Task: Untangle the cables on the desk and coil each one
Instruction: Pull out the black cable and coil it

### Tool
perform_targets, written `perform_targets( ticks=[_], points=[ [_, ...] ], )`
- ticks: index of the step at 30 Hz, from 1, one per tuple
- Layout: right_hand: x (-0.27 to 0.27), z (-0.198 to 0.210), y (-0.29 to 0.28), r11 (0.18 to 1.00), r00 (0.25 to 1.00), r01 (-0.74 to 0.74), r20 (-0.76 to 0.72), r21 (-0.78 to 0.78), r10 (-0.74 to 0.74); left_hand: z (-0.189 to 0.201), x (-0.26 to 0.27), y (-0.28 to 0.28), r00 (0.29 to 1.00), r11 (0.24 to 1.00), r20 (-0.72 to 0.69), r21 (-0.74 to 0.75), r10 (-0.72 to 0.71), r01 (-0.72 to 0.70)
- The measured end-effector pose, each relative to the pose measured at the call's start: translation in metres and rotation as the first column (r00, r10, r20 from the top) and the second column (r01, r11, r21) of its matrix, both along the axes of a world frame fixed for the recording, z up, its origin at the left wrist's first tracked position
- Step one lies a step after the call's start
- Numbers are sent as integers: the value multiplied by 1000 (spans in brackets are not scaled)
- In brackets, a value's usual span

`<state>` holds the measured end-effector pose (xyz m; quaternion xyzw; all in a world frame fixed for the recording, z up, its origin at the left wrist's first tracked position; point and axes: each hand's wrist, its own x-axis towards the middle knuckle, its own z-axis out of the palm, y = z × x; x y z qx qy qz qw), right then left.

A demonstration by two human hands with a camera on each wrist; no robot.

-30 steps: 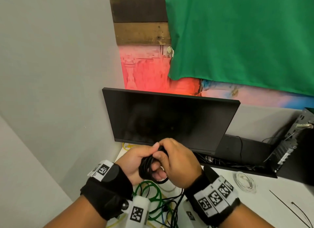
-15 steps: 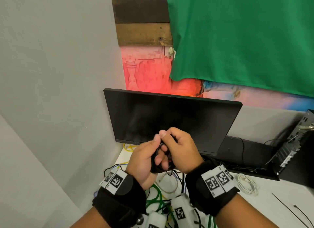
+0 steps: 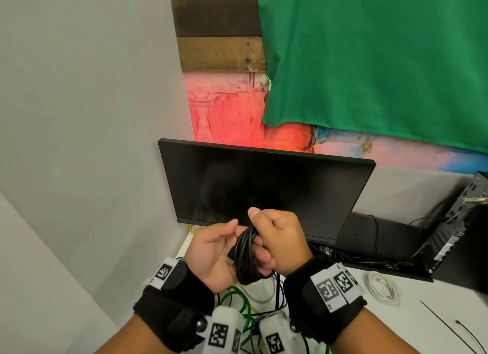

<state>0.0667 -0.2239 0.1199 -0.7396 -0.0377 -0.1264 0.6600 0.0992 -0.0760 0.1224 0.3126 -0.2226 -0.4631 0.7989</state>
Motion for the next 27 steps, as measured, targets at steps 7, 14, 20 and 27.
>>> perform_targets(
  ticks=[7, 14, 20, 27],
  points=[
    [5, -7, -4, 999, 999, -18, -30, 32, 19, -3, -9, -12, 967, 950, 75, 183, 243, -253],
    [4, -56, -49, 986, 960, -165, -225, 37, 169, 17, 13, 4, 867, 872, -99, 83, 489, -482],
    [-15, -77, -57, 967, 942, 229, -224, -111, -249, 19, 23, 17, 815, 816, -37, 44, 578, -577],
    [-43, -26, 8, 631, 966, -251, -153, -734, 206, -3, 20, 9, 581, 617, 687, 241, 437, -749]
  ],
)
